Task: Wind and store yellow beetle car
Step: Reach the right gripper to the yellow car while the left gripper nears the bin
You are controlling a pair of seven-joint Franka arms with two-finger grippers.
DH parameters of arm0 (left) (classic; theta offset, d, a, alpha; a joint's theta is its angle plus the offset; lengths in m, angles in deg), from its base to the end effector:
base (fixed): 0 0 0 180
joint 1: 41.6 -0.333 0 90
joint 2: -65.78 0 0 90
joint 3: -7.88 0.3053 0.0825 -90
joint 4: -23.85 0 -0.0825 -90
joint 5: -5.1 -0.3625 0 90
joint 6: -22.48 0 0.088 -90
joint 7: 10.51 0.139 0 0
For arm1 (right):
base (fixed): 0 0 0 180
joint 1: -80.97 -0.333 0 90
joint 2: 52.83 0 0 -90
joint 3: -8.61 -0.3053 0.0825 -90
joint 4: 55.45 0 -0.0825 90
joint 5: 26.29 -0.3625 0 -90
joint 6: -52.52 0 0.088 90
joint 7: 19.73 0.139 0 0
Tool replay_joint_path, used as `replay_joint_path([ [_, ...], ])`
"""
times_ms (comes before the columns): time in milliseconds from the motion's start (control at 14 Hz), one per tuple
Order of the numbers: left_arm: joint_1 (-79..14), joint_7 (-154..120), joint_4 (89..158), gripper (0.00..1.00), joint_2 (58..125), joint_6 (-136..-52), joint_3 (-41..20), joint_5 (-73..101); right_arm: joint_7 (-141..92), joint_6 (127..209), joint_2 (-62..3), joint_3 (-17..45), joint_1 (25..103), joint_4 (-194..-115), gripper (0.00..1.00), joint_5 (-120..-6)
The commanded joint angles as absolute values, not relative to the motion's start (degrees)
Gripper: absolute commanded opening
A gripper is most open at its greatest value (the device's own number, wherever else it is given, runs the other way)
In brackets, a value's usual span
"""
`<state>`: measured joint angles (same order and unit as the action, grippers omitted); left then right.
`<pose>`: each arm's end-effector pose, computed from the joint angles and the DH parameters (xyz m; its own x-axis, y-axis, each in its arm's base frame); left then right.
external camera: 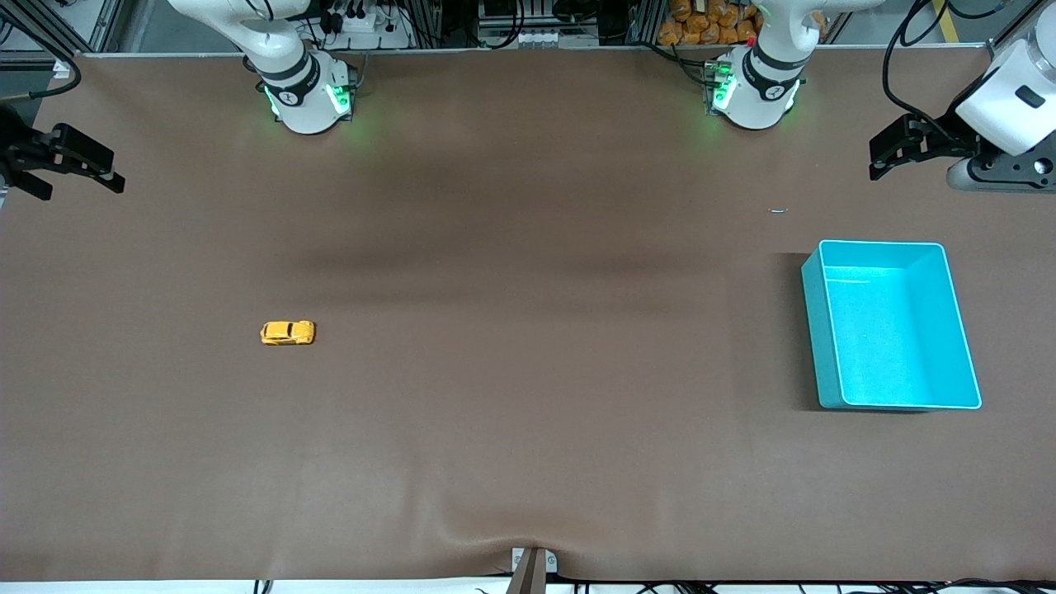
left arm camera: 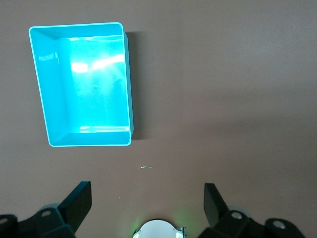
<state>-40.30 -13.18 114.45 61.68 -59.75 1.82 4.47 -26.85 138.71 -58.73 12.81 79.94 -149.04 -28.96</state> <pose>0.4907 -0.0636 0.6025 0.9941 -0.0791 -0.0739 -0.0809 -0.9965 -0.0220 0.4935 -0.0224 0.6010 0.9972 0.0724 -0.0195 0.0712 -0.9958 -0.0569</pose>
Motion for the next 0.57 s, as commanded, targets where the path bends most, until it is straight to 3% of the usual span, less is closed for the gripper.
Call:
replay_joint_path([
  [0,-40.7,-11.8,114.2,1.00,61.5,-58.9,1.8,5.2,-26.2,139.1,-59.5,12.5,79.9,-150.1,1.00,-29.5],
  [502,-40.8,-11.8,111.9,1.00,62.9,-58.9,1.9,5.2,-26.5,139.4,-59.0,12.5,80.0,-149.9,1.00,-28.8],
])
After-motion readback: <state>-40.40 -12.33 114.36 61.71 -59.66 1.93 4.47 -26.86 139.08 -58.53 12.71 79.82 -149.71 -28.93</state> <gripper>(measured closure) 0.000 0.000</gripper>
